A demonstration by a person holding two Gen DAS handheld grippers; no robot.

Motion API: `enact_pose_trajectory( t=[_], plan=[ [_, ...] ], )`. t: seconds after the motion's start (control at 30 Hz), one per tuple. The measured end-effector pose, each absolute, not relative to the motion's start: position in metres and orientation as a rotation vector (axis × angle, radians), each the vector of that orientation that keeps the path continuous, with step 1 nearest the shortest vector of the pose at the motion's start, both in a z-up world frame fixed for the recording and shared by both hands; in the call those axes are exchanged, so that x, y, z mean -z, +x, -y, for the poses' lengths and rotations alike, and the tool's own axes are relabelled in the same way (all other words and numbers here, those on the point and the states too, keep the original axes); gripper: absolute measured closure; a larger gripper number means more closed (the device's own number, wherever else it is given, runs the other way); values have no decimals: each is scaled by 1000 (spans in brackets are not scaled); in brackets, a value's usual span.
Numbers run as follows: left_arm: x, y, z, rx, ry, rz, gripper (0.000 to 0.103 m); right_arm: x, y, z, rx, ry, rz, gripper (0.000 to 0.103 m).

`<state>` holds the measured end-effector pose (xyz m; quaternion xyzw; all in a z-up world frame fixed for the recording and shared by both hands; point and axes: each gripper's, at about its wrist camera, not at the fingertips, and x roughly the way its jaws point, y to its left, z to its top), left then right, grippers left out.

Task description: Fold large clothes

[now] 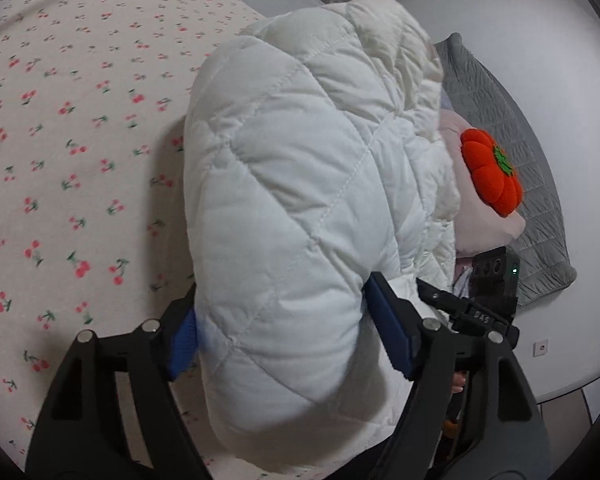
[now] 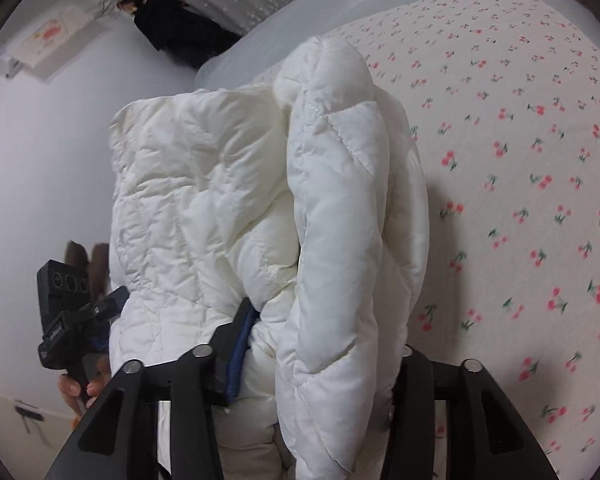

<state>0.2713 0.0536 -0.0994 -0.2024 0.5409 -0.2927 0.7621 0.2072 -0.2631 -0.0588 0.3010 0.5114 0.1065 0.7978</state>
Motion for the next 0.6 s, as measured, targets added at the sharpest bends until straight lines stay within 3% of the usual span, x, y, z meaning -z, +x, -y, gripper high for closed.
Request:
enact_pose_trajectory(
  t=[0.07,0.4,0.53,0.6],
  plan=[
    [100,265,-60,619,-426,-1123,23,60,210,258,-200,623,-1093,30],
    [9,260,-46,581,-164,-752,23,-44,171,223,-11,380,-930,29],
    [6,282,-24,635,-79,-725,48,-85,162,210,15,337,-799,29],
    [8,286,-6,691,-49,-724,54,-93,160,203,9,297,-751,37]
  ],
)
